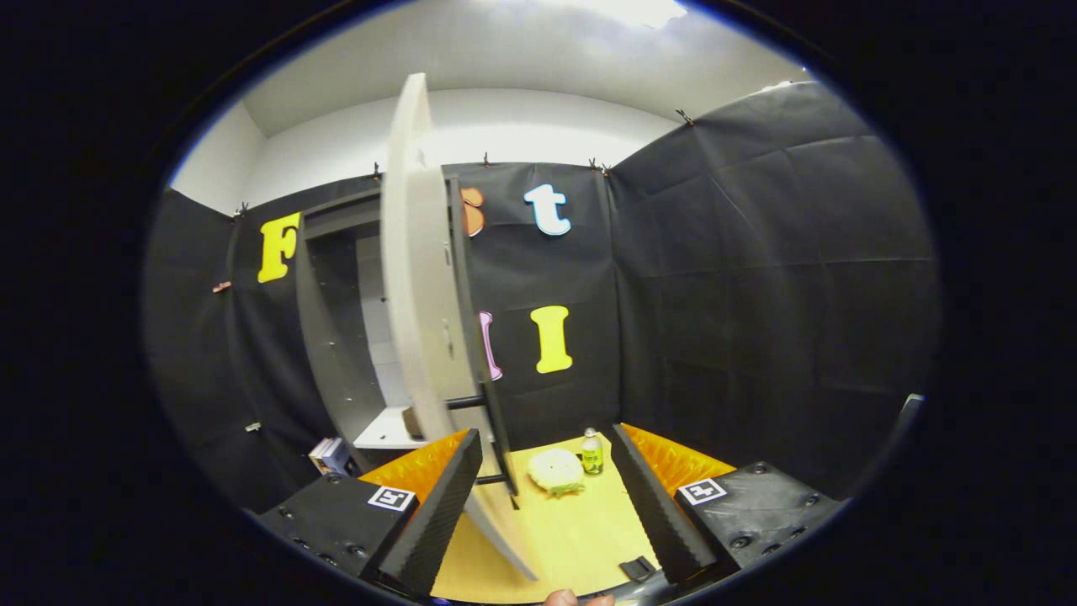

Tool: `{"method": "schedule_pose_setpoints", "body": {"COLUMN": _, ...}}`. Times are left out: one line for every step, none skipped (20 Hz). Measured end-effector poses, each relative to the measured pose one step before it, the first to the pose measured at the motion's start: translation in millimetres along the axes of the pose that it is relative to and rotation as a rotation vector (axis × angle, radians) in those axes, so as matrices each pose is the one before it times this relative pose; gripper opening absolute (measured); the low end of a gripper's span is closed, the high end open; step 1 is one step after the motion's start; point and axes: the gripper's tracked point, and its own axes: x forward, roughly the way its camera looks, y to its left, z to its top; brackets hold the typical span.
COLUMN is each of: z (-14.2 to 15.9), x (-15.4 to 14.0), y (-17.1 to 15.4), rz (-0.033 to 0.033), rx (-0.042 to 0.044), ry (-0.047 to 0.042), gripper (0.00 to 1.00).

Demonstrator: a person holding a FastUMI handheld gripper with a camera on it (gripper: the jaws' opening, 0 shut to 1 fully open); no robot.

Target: Open the shoe cabinet door, grab the shoes and put them into the shoe cabinet, then close the shoe cabinet door.

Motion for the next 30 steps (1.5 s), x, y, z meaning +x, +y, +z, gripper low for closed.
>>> {"method": "schedule_pose_setpoints", "body": {"z": -3.28, "x": 9.61, "y": -5.92, "rz": -0.00562, "rx": -0.00990, "ry": 0.00938, "gripper": 0.98}}
{"method": "schedule_pose_setpoints", "body": {"z": -1.46, "x": 7.66, "y": -2.09, "rz": 0.00247, "rx": -0.00198, "ry": 0.00854, "gripper": 0.98}}
{"method": "schedule_pose_setpoints", "body": {"z": -2.39, "x": 7.44, "y": -1.06, "rz": 0.00172, "rx": -0.00093, "ry": 0.00672, "gripper": 0.98}}
{"method": "schedule_pose_setpoints", "body": {"z": -0.29, "x": 4.46, "y": 1.38, "rz": 0.00559, "rx": 0.00192, "ry": 0.00392, "gripper": 0.98}}
{"method": "schedule_pose_setpoints", "body": {"z": -1.46, "x": 8.42, "y": 7.83, "rz": 0.01421, "rx": 0.00285, "ry": 0.00119, "gripper": 0.98}}
{"method": "schedule_pose_setpoints", "body": {"z": -0.58, "x": 1.19, "y": 7.88, "rz": 0.01560, "rx": -0.00039, "ry": 0.00041, "gripper": 0.98}}
{"method": "schedule_pose_setpoints", "body": {"z": -1.98, "x": 0.02, "y": 2.12, "rz": 0.00169, "rx": -0.01357, "ry": -0.00064, "gripper": 0.98}}
{"method": "schedule_pose_setpoints", "body": {"z": 1.60, "x": 0.51, "y": 1.16, "rz": -0.00623, "rx": -0.01031, "ry": -0.01105, "gripper": 0.98}}
{"method": "schedule_pose_setpoints", "body": {"z": 0.15, "x": -2.93, "y": 3.92, "rz": 0.00257, "rx": -0.00385, "ry": 0.00489, "gripper": 0.97}}
{"method": "schedule_pose_setpoints", "body": {"z": -0.30, "x": -2.26, "y": 4.90, "rz": 0.00198, "rx": 0.00400, "ry": -0.00222, "gripper": 0.97}}
{"method": "schedule_pose_setpoints", "body": {"z": -0.82, "x": -2.71, "y": 6.06, "rz": 0.00208, "rx": 0.01021, "ry": 0.00789, "gripper": 0.98}}
{"method": "schedule_pose_setpoints", "body": {"z": -1.50, "x": -2.79, "y": 7.08, "rz": 0.00046, "rx": 0.00946, "ry": 0.00313, "gripper": 0.98}}
{"method": "schedule_pose_setpoints", "body": {"z": -1.83, "x": -0.85, "y": 7.81, "rz": -0.00360, "rx": 0.00772, "ry": 0.00151, "gripper": 0.98}}
{"method": "schedule_pose_setpoints", "body": {"z": -1.74, "x": -2.34, "y": 9.12, "rz": -0.00117, "rx": 0.00009, "ry": -0.00059, "gripper": 0.98}}
{"method": "schedule_pose_setpoints", "body": {"z": -2.12, "x": -2.49, "y": 11.15, "rz": -0.00183, "rx": 0.00165, "ry": -0.00104, "gripper": 0.98}}
{"method": "schedule_pose_setpoints", "body": {"z": -2.60, "x": -2.19, "y": 12.01, "rz": 0.00057, "rx": 0.00080, "ry": 0.00183, "gripper": 0.98}}
{"method": "schedule_pose_setpoints", "body": {"z": -2.67, "x": -2.43, "y": 13.46, "rz": 0.00202, "rx": 0.01060, "ry": 0.00287, "gripper": 0.98}}
{"method": "schedule_pose_setpoints", "body": {"z": -3.80, "x": -2.70, "y": 14.66, "rz": 0.01135, "rx": 0.00953, "ry": 0.00630, "gripper": 0.98}}
{"method": "schedule_pose_setpoints", "body": {"z": -2.79, "x": -0.89, "y": 14.11, "rz": 0.01905, "rx": 0.00781, "ry": 0.00281, "gripper": 0.98}}
{"method": "schedule_pose_setpoints", "body": {"z": -3.43, "x": 1.18, "y": 16.59, "rz": 0.02222, "rx": 0.00659, "ry": 0.00604, "gripper": 0.98}}
{"method": "schedule_pose_setpoints", "body": {"z": -4.14, "x": 2.38, "y": 17.53, "rz": 0.02318, "rx": 0.00380, "ry": 0.00679, "gripper": 0.98}}
{"method": "schedule_pose_setpoints", "body": {"z": -4.22, "x": 3.85, "y": 16.65, "rz": 0.02300, "rx": 0.00645, "ry": 0.00743, "gripper": 0.98}}
{"method": "schedule_pose_setpoints", "body": {"z": -3.38, "x": 4.48, "y": 16.27, "rz": 0.02325, "rx": 0.00890, "ry": 0.00446, "gripper": 0.98}}
{"method": "schedule_pose_setpoints", "body": {"z": -2.24, "x": 6.11, "y": 15.10, "rz": 0.02612, "rx": 0.00903, "ry": 0.00530, "gripper": 0.98}}
{"method": "schedule_pose_setpoints", "body": {"z": -2.36, "x": 6.52, "y": 14.35, "rz": 0.02558, "rx": 0.01184, "ry": 0.00458, "gripper": 0.98}}
{"method": "schedule_pose_setpoints", "body": {"z": -2.96, "x": 5.98, "y": 11.72, "rz": 0.02505, "rx": 0.00611, "ry": 0.00763, "gripper": 0.98}}
{"method": "schedule_pose_setpoints", "body": {"z": -3.22, "x": 5.65, "y": 7.71, "rz": 0.01503, "rx": 0.00121, "ry": 0.01056, "gripper": 0.98}}
{"method": "schedule_pose_setpoints", "body": {"z": 1.07, "x": 4.06, "y": 5.94, "rz": 0.01085, "rx": -0.00607, "ry": -0.00393, "gripper": 0.98}}
{"method": "schedule_pose_setpoints", "body": {"z": 2.45, "x": 4.28, "y": 0.67, "rz": -0.00059, "rx": -0.01446, "ry": -0.00587, "gripper": 0.98}}
{"method": "schedule_pose_setpoints", "body": {"z": 2.61, "x": 1.86, "y": -1.09, "rz": -0.00231, "rx": -0.01445, "ry": -0.00960, "gripper": 0.98}}
